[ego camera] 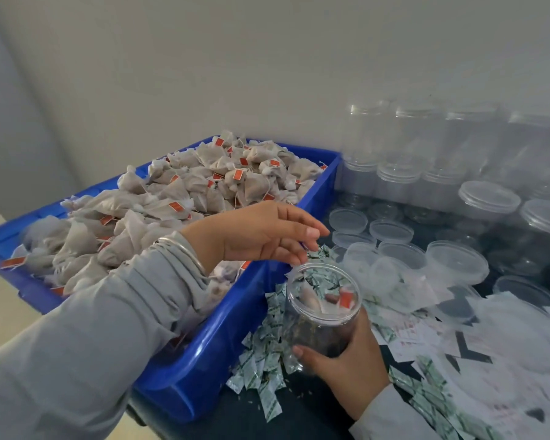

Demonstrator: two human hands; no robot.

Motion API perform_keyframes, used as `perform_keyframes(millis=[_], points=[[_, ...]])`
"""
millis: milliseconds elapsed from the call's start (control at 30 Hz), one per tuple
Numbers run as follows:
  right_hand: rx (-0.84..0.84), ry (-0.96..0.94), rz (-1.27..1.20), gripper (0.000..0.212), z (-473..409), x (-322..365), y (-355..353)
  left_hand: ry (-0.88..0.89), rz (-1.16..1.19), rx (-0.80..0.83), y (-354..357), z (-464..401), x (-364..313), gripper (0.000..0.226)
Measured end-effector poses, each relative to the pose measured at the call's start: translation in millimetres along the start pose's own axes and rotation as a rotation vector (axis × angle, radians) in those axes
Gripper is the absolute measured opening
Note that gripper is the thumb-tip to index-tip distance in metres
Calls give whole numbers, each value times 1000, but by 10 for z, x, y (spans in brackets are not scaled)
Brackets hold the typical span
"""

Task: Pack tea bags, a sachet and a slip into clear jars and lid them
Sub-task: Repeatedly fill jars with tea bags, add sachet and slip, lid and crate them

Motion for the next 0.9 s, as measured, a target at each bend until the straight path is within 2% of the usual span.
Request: perform_keyframes(millis=[133, 233, 300, 367, 400, 433, 500, 567, 700, 833, 900], points=[[1, -6, -14, 92, 5, -46, -19, 68, -6, -157, -236, 60, -89, 21], [19, -1, -27, 94, 5, -41, -23, 106, -19, -409, -633, 207, -154, 15], [26, 13, -34, 101, 3, -36, -18, 24, -282, -629, -942, 355, -138, 7], [33, 20, -35, 108, 4, -34, -17, -184, -755, -715, -1167, 468, -49, 9], [34, 23, -37, 109, 4, -33, -18, -296, -906, -680, -1219, 492, 34, 11], [36, 27, -39, 108, 3, -29, -17, -390, -948, -633, -1252, 514, 126, 14], [41, 29, -42, 102, -1, -20, -14, -499, -777, -540, -1269, 562, 272, 14], [43, 24, -37, 97, -5, -16, -15, -535, -594, -369, -1157, 575, 315, 16], [31, -4, -2, 93, -6, -40, -19, -642, -818, -19, -946, 543, 332, 44], [20, -15, 14, 95, -8, -79, -23, -735, -960, 85, -805, 483, 398, 60], [24, -11, 14, 95, -5, -81, -19, -731, -1015, 50, -794, 441, 412, 48]])
Point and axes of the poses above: each hand's wrist, its own z-axis away from the middle knuckle, its own y-axis out of the palm, x = y × z, the point moved 6 cm from there along -z, towards the middle knuckle, and after that the axes turned 5 degrees about x, right-handed, at the moved point
